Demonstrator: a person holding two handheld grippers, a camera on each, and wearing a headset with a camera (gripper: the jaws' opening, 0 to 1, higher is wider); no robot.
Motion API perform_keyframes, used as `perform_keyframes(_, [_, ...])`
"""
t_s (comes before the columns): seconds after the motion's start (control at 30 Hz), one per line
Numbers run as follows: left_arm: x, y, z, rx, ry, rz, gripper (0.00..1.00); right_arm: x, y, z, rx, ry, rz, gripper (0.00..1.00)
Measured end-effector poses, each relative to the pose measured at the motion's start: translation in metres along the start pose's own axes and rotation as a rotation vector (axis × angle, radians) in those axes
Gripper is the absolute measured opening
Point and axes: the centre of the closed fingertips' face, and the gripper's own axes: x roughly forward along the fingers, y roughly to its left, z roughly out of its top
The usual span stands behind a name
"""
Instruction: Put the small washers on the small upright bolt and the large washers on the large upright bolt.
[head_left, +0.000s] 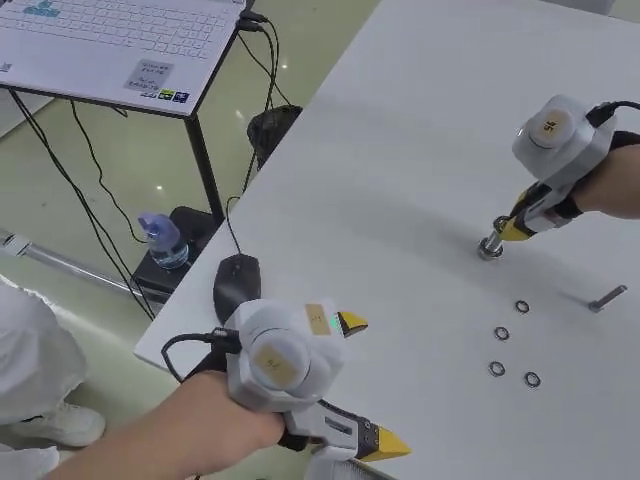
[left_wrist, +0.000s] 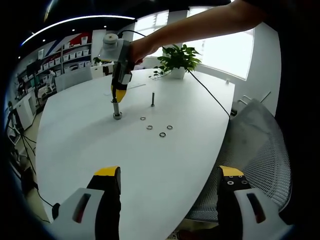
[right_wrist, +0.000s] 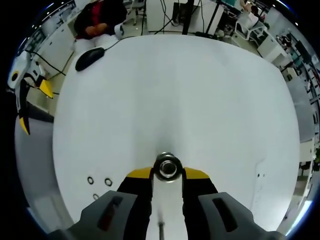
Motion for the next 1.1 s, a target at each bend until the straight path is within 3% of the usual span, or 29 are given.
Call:
perform_keyframes(0.43, [-0.001,0.000,-0.003,-0.004,0.003,-0.006,0.78,0.012,0.000,-0.002,-0.016,0.035,0.001,0.22])
perform_keyframes(0.7, [-0.001,0.002,0.004,-0.015,-0.019,-0.003,0.78,0.021,0.001,-0.003,-0.021,0.049,0.004,0.22])
perform_keyframes(1.1, [0.000,0.001,0.000,-0.001,-0.011,-0.009,0.83,0.035,0.001,-0.007,-0.020,0.073,0.012,0.22])
